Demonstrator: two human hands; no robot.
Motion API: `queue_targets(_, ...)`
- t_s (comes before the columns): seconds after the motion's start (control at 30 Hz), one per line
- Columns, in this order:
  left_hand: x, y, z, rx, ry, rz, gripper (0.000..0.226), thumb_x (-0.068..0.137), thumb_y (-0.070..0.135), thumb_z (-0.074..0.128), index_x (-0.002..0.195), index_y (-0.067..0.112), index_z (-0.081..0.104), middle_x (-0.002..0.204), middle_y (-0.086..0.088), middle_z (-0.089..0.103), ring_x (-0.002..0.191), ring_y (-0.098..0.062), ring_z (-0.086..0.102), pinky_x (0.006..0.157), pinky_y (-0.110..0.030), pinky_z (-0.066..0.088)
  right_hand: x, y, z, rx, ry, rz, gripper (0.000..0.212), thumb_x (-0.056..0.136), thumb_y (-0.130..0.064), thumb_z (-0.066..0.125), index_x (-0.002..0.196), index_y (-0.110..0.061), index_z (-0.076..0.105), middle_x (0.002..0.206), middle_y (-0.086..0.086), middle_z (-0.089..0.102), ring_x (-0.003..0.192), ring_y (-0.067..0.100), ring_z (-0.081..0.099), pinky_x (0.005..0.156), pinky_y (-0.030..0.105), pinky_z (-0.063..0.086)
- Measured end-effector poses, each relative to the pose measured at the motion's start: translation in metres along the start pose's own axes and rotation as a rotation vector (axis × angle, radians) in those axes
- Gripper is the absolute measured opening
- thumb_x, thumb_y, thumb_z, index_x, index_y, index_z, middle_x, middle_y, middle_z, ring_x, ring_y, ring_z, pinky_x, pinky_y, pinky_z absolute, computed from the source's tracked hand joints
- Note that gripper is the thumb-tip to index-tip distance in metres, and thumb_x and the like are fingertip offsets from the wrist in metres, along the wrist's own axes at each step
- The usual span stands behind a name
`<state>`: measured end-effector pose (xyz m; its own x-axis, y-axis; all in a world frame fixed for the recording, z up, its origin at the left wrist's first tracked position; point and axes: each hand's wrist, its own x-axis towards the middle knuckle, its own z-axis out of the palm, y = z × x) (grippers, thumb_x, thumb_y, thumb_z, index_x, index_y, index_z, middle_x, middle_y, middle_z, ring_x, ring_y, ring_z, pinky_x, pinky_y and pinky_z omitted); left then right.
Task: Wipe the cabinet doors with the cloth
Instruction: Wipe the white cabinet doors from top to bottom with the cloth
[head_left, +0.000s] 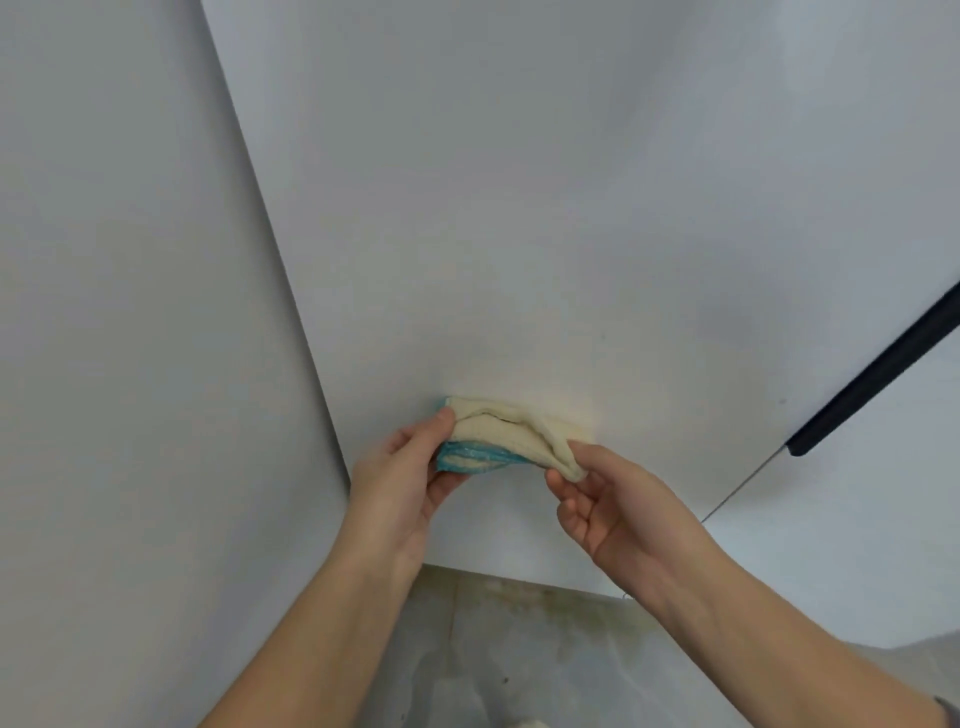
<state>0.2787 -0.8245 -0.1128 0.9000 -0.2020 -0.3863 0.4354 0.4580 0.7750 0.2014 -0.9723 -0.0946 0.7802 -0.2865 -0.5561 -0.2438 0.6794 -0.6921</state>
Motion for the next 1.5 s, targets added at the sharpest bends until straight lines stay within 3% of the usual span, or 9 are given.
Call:
queue_targets(0.23,-0.037,0.06,0.057,0.04,-0.096,0.186,0.014,0.09,0.016,0.067,0.092,0.003,0.068,0.085,-0.009,0.073,0.073,-0.013,0.071,0.059,-0.019,0.055,-0.054,-0.068,0.027,-0.01,-0.052,-0.169,0.007,0.092,-0.009,0.059,0.095,-0.009,0.065,0.085,0.009,0.071,0.055,0.009,0.066,0.044,0.016,0.048)
queue_targets(0.53,-0.068,0.081,0.085,0.043,-0.249,0.299,0.015,0.093,0.016,0.063,0.098,0.003,0.068,0.094,-0.012,0.074,0.081,-0.016,0.071,0.067,-0.023,0.057,-0.088,-0.089,0.026,-0.009,-0.177,-0.342,0.009,0.09,-0.01,0.056,0.09,-0.009,0.064,0.072,0.001,0.065,0.056,0.01,0.059,0.045,0.018,0.045)
queue_targets(0.8,-0.026,-0.038,0.018,0.172,-0.199,0.005,0.018,0.087,0.018,0.066,0.099,0.006,0.067,0.092,-0.011,0.073,0.08,-0.017,0.071,0.064,-0.025,0.057,-0.031,0.004,-0.061,-0.097,-0.065,-0.125,0.012,0.091,-0.01,0.052,0.093,-0.01,0.064,0.072,0.001,0.064,0.057,0.013,0.059,0.046,0.02,0.045)
queue_targets(0.9,-0.004,-0.096,-0.009,0.222,-0.139,-0.121,0.022,0.086,0.017,0.068,0.103,0.004,0.066,0.091,-0.01,0.074,0.081,-0.018,0.071,0.063,-0.027,0.058,0.0,0.043,-0.099,-0.114,0.014,-0.016,0.011,0.088,-0.015,0.06,0.096,-0.011,0.066,0.078,0.003,0.067,0.063,0.014,0.063,0.047,0.021,0.047)
queue_targets(1.07,0.033,-0.176,-0.045,0.32,0.006,-0.309,0.019,0.088,0.013,0.069,0.103,0.003,0.065,0.103,-0.017,0.072,0.097,-0.03,0.069,0.088,-0.044,0.057,0.052,0.099,-0.15,-0.129,0.12,0.158,0.01,0.09,-0.009,0.062,0.099,-0.01,0.065,0.078,0.004,0.07,0.062,0.013,0.065,0.048,0.022,0.049)
queue_targets(1.2,0.064,-0.221,-0.064,0.421,0.044,-0.389,0.01,0.089,0.012,0.068,0.096,0.005,0.064,0.096,-0.015,0.07,0.08,-0.021,0.067,0.059,-0.025,0.055,0.094,0.132,-0.181,-0.206,0.196,0.243,0.014,0.093,-0.01,0.061,0.107,-0.009,0.065,0.086,0.004,0.07,0.072,0.014,0.066,0.057,0.024,0.048)
queue_targets(1.5,0.111,-0.267,-0.067,0.399,0.128,-0.581,0.011,0.091,0.002,0.063,0.1,-0.003,0.06,0.086,-0.016,0.065,0.073,-0.022,0.062,0.042,-0.02,0.052,0.159,0.167,-0.21,-0.221,0.356,0.339,0.01,0.093,-0.014,0.064,0.1,-0.008,0.065,0.086,0.007,0.067,0.069,0.015,0.065,0.054,0.025,0.046)
